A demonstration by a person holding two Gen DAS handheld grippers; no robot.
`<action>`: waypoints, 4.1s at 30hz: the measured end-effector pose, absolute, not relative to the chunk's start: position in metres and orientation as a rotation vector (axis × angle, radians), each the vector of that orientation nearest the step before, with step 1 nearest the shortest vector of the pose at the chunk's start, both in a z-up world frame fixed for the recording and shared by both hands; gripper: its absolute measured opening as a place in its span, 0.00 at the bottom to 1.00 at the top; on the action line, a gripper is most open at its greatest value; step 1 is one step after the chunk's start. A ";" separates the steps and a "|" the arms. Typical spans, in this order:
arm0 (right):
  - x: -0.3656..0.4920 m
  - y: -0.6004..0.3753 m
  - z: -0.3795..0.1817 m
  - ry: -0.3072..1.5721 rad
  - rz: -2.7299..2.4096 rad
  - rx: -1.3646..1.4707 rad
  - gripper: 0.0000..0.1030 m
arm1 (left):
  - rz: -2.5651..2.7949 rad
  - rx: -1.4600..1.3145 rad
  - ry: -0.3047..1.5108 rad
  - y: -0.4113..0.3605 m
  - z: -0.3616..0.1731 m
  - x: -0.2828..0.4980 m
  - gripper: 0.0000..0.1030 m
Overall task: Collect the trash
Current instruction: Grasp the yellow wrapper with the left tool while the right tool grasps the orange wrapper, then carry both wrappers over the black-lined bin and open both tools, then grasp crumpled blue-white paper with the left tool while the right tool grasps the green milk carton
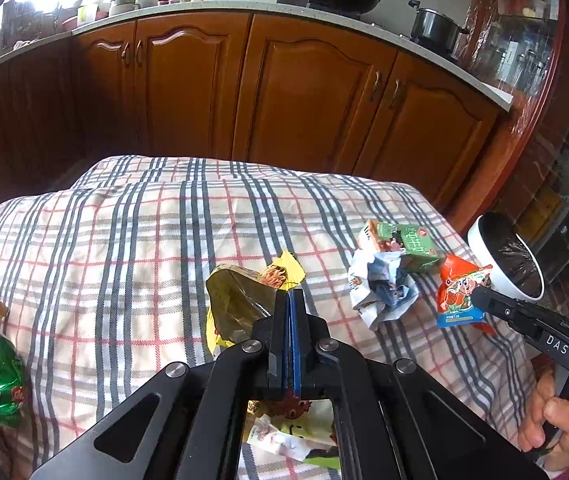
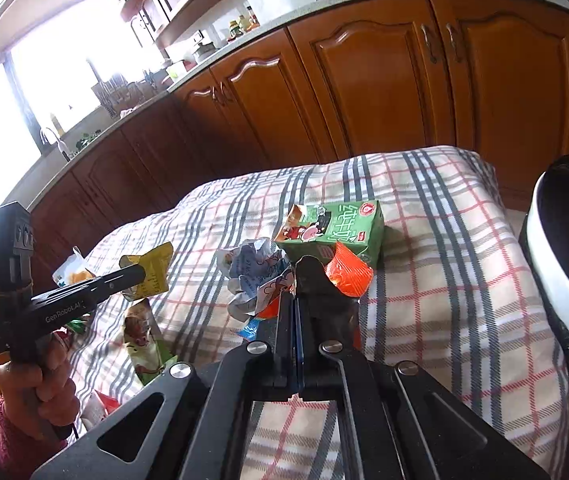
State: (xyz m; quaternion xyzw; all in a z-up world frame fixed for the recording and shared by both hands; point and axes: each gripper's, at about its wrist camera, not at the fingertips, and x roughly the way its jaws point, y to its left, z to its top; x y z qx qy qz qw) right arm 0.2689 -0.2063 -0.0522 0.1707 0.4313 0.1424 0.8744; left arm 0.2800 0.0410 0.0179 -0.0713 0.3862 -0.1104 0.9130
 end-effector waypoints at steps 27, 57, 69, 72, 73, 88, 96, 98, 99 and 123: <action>0.202 -0.304 -0.019 0.810 0.110 0.391 0.00 | -0.490 -0.053 0.735 -0.067 0.043 0.244 0.00; 0.211 -0.411 -0.021 0.797 -0.026 0.432 0.00 | -0.668 0.059 0.776 -0.229 0.035 0.335 0.00; 0.235 -0.449 -0.041 0.836 -0.058 0.458 0.00 | -0.685 0.058 0.851 -0.284 0.014 0.395 0.00; 0.238 -0.453 -0.047 0.854 -0.064 0.460 0.00 | -0.685 0.059 0.871 -0.294 0.006 0.406 0.00; 0.239 -0.453 -0.050 0.863 -0.066 0.458 0.00 | -0.684 0.060 0.874 -0.296 0.003 0.409 0.00; 0.247 -0.463 -0.063 0.909 -0.065 0.494 0.11 | -0.688 0.066 0.904 -0.300 0.001 0.412 0.19; 0.227 -0.457 -0.048 0.853 -0.075 0.519 0.36 | -0.615 -0.013 0.866 -0.254 0.007 0.381 0.39; 0.218 -0.453 -0.042 0.806 -0.073 0.548 0.63 | -0.583 -0.049 0.857 -0.237 0.006 0.369 0.53; 0.212 -0.451 -0.040 0.778 -0.075 0.562 0.72 | -0.567 -0.063 0.854 -0.228 0.004 0.362 0.55; 0.187 -0.330 -0.034 0.769 0.084 0.632 0.80 | -0.341 -0.194 0.781 -0.044 0.025 0.232 0.61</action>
